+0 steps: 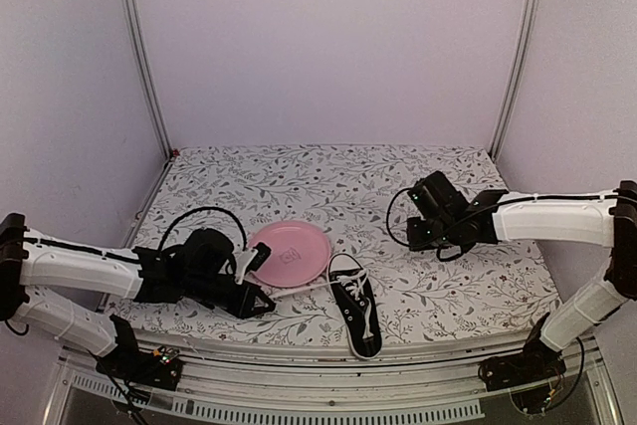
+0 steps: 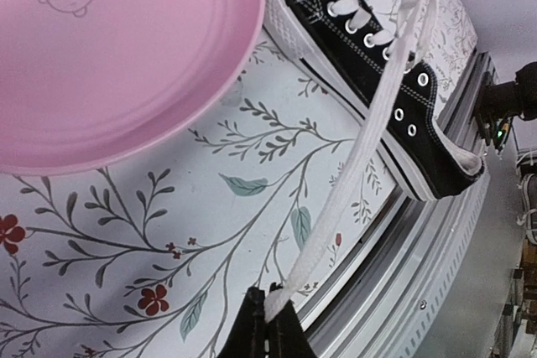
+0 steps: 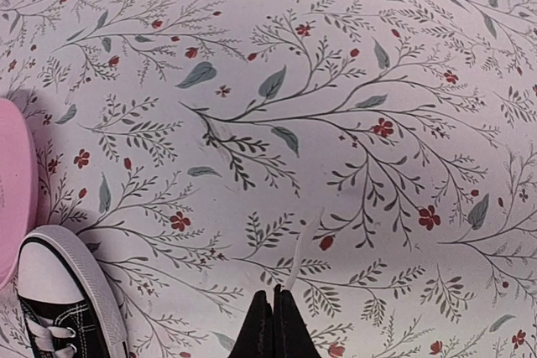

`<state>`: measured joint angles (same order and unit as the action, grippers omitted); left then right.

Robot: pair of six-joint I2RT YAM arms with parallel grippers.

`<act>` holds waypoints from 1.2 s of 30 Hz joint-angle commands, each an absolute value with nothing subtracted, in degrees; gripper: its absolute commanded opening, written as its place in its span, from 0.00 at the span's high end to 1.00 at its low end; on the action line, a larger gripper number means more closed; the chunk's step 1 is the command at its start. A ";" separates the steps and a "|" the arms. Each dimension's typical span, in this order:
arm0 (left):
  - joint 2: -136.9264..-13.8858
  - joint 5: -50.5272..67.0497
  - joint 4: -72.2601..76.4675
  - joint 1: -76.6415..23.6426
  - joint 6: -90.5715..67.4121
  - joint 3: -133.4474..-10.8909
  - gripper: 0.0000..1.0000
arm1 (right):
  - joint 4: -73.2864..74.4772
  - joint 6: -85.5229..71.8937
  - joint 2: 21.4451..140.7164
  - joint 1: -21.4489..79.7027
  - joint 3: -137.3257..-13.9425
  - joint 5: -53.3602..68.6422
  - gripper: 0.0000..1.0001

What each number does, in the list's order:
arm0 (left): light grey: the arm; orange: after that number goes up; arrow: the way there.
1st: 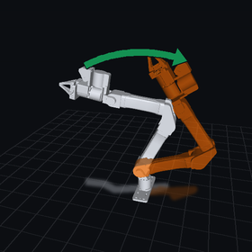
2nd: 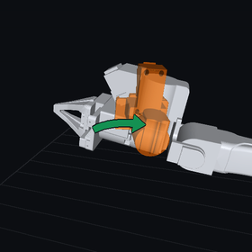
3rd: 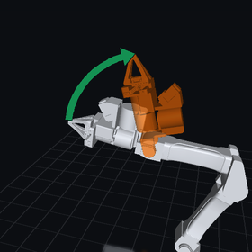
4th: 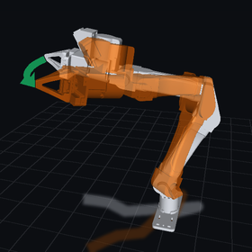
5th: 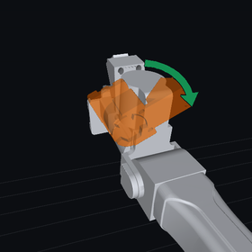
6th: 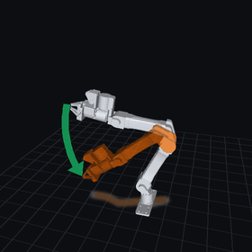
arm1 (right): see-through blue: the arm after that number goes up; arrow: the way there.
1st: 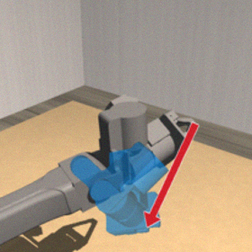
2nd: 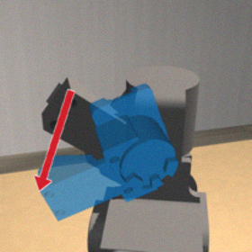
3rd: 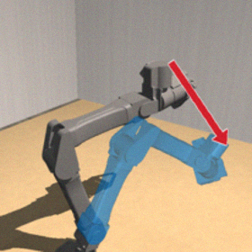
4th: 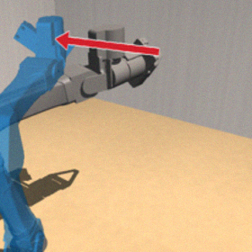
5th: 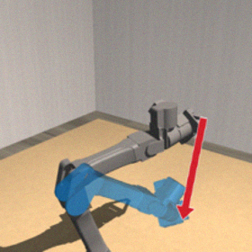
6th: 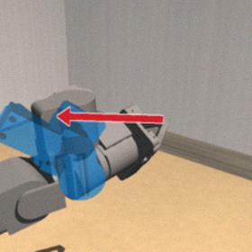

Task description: Tie the shoes

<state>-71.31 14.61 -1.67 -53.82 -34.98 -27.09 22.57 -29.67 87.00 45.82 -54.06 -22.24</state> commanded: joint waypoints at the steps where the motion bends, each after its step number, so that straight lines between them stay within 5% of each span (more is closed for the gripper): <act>1: -71.40 13.38 -5.52 -52.18 -36.01 -27.08 1.00 | 26.66 -33.43 81.20 43.87 -48.54 -24.31 0.98; 14: -61.83 11.50 -12.77 -43.00 -38.42 -23.33 1.00 | 27.92 -41.25 72.11 42.28 -38.04 -19.61 0.98; 23: -65.60 10.42 -5.55 -42.97 -30.69 -33.50 1.00 | 1.98 -23.56 55.95 49.73 -33.26 7.81 0.98; 33: -80.22 14.38 6.86 -43.40 -25.93 -47.19 1.00 | -14.49 -21.75 78.41 69.68 -43.40 14.94 0.98; 35: -82.61 15.33 7.98 -44.15 -24.61 -50.50 1.00 | -14.14 -20.33 85.11 72.42 -49.30 14.57 0.86; 36: -83.70 15.67 8.26 -44.71 -23.86 -51.66 1.00 | -13.41 -19.83 87.18 73.31 -51.58 13.89 0.64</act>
<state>-80.42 13.08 2.92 -43.75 -27.81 -46.78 -8.91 -23.64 79.15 69.14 -42.30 12.58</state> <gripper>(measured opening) 0.004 0.081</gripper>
